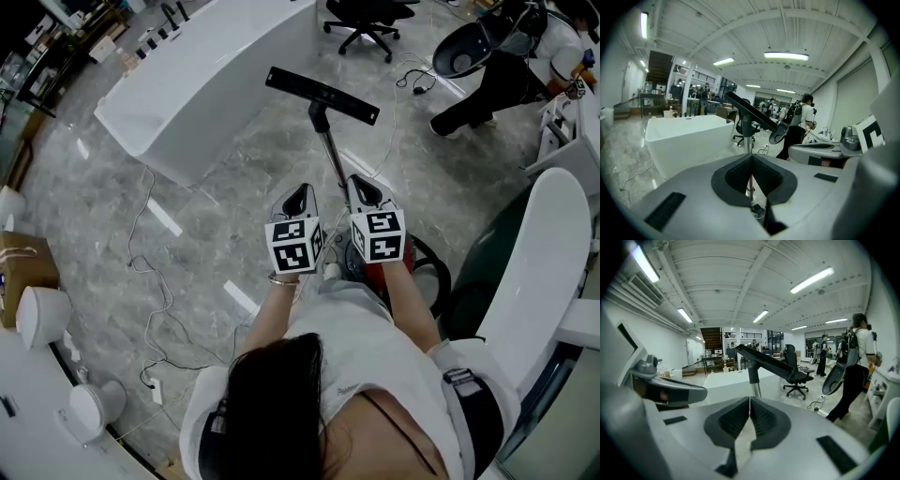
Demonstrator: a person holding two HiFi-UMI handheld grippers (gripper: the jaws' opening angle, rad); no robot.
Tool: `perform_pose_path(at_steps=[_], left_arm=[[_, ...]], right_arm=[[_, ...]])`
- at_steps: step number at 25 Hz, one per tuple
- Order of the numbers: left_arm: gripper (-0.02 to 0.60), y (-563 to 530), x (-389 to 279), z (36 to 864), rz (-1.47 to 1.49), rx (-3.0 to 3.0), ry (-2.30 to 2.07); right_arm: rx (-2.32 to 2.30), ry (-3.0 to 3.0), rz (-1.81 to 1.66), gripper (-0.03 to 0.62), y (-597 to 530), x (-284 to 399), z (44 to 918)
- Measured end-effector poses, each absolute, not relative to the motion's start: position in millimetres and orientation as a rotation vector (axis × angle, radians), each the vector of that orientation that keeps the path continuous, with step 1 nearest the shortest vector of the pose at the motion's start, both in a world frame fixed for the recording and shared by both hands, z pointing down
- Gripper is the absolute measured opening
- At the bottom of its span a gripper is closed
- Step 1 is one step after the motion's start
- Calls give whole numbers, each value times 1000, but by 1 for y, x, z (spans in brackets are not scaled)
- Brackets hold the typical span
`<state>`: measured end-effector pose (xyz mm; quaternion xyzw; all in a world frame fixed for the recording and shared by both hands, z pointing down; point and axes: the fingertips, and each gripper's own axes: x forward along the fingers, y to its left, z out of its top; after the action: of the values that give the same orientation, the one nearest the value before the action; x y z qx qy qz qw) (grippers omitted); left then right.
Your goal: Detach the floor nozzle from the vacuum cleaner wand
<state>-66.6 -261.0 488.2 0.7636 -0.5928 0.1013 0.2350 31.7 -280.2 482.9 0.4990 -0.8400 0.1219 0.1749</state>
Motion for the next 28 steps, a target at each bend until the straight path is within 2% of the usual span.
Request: perform_pose_path(at_steps=[28], left_arm=[[5, -307, -40, 493, 275, 2036, -1673]], right_arm=[[1336, -2428, 294, 17, -330, 56, 480]])
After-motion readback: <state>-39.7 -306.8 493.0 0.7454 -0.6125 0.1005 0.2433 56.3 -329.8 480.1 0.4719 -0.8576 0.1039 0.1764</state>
